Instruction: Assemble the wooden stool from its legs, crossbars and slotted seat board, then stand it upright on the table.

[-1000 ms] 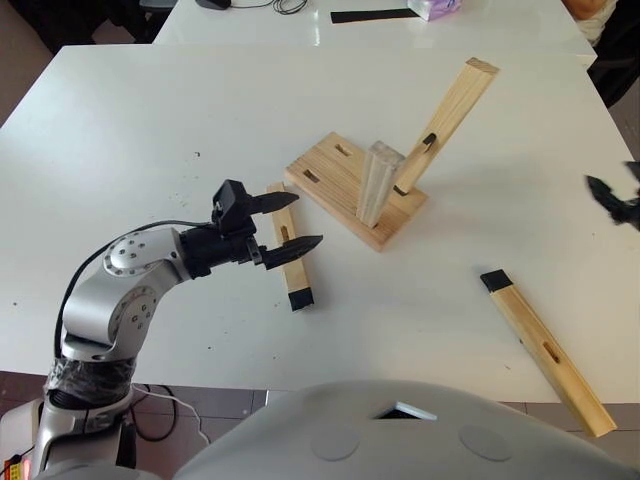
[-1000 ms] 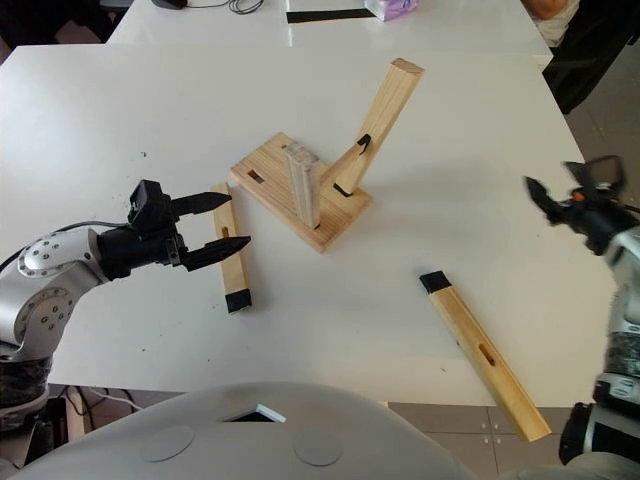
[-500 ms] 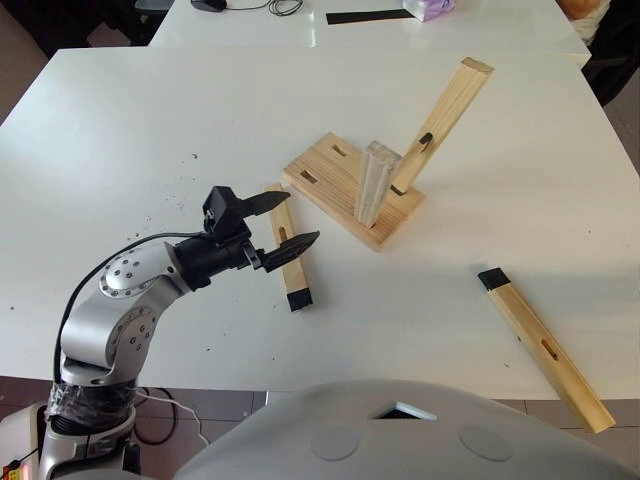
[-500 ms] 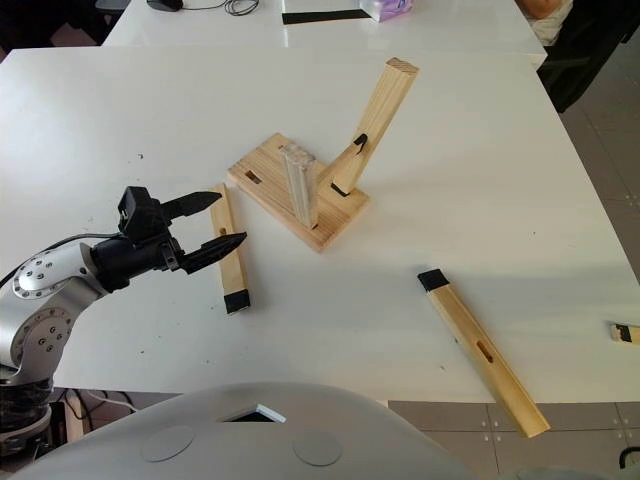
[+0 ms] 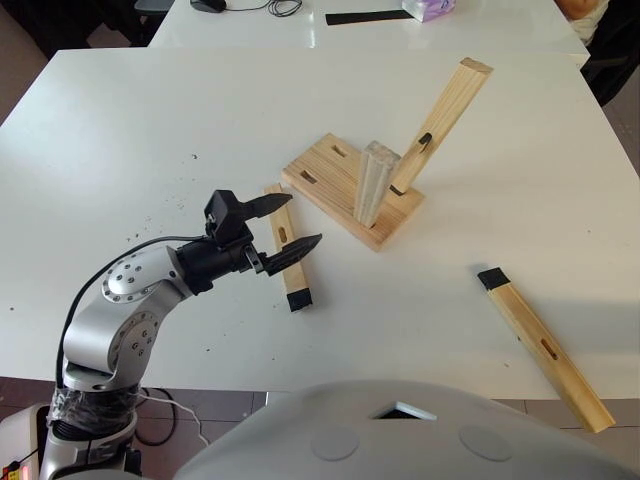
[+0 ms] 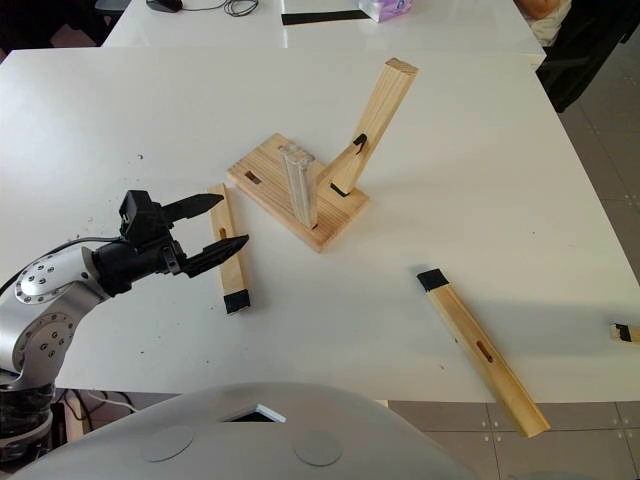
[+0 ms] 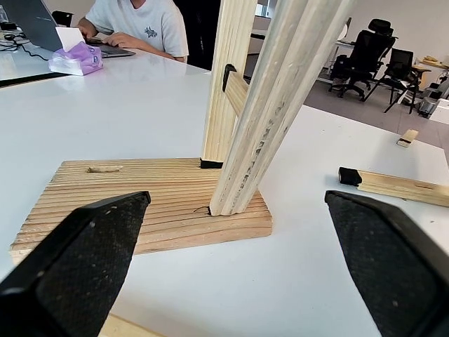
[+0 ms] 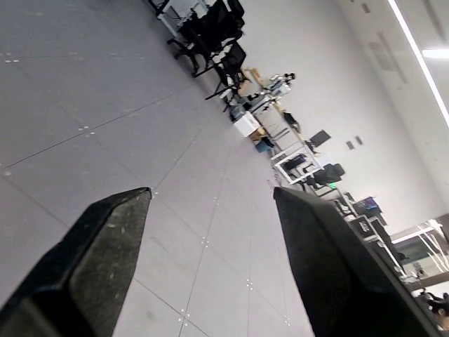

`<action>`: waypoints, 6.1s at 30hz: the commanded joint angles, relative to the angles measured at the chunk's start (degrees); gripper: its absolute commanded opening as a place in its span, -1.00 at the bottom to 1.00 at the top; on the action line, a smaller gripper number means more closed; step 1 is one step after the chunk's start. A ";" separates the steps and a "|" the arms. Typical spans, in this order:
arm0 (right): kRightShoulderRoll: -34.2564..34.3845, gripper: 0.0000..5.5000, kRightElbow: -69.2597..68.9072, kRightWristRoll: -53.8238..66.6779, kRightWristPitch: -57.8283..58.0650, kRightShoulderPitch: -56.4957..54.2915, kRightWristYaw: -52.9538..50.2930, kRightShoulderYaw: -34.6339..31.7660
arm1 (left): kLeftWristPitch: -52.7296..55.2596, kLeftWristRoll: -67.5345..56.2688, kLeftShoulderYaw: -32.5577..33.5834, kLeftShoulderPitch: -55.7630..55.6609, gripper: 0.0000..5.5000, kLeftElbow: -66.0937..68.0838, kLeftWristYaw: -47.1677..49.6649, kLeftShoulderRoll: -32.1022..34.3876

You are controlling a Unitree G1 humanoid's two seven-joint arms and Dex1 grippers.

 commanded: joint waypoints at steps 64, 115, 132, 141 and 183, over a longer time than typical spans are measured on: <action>-8.15 0.07 -0.77 12.69 6.11 -3.34 60.03 -0.07 | -1.48 -6.57 5.89 16.58 0.68 -15.64 9.01 -2.10; -7.60 0.07 -0.96 -10.37 -12.66 -0.74 59.65 20.20 | -3.68 -6.22 2.97 20.49 0.68 -17.63 10.04 -1.27; -6.87 0.07 -1.22 -11.25 -13.64 -3.10 60.50 22.33 | -3.68 -6.45 2.66 20.71 0.68 -17.98 10.09 -0.77; -6.13 0.07 -1.29 -11.40 -13.78 -5.12 60.86 23.36 | -3.48 -6.80 2.65 20.68 0.68 -18.12 10.01 -0.52; -3.96 0.07 -59.12 21.08 21.36 -10.35 98.87 24.47 | -4.25 -6.50 1.06 19.08 0.68 -16.45 10.63 -1.04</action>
